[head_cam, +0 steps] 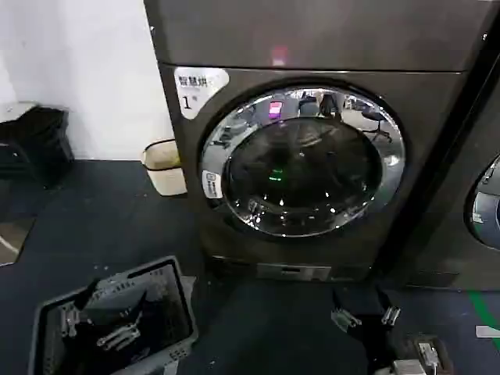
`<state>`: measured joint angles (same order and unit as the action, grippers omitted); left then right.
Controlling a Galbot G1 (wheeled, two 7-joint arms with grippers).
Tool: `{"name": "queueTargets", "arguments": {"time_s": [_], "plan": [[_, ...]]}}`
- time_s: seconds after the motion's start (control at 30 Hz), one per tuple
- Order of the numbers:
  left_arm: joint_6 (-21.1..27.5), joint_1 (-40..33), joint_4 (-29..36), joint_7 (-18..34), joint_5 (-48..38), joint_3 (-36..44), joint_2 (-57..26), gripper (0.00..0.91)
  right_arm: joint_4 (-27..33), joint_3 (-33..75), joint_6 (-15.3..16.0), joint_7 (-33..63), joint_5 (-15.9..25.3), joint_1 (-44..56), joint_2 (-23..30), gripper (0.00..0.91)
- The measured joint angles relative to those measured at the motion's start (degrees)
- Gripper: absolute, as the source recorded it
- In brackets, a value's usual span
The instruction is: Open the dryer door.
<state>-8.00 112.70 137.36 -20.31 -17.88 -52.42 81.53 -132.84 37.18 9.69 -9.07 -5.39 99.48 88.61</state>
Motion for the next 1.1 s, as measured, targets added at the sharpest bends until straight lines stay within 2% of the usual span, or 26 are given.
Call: {"name": "queueTargets", "arguments": {"time_s": [0.23,0.3,0.4,0.57,0.63,0.8,1.1], "plan": [[1.62,-0.06,0.14,0.59,0.03,0.39,-0.08,0.907,0.30,-0.13,8.37,-0.75,-8.07,-8.03,-7.37,0.907],[2.51,-0.29,0.45,0.43,0.04,0.64,-0.01,0.907,1.18,-0.46,7.72,-3.54,-9.34,-11.12,-10.40,0.907],[3.71,-0.39,0.55,0.13,0.28,0.97,0.07,0.907,3.53,-1.02,8.91,-7.83,-13.34,-15.80,-15.05,0.907],[4.08,-0.39,0.69,-1.04,0.31,0.93,0.11,0.907,8.82,-5.62,4.18,-11.38,-19.73,-24.00,-22.39,0.907],[4.28,-0.42,0.70,-1.09,0.36,1.01,0.13,0.907,11.43,-8.56,1.43,-11.92,-20.31,-27.20,-24.70,0.907],[5.44,-0.36,1.17,-1.97,0.37,0.88,-0.04,0.907,16.52,-16.12,2.37,-14.33,-20.65,-34.97,-28.17,0.907],[7.06,-0.56,1.75,-1.22,0.83,0.83,0.12,0.907,24.87,-26.85,1.12,-16.51,-20.24,-48.30,-28.35,0.907]]}}
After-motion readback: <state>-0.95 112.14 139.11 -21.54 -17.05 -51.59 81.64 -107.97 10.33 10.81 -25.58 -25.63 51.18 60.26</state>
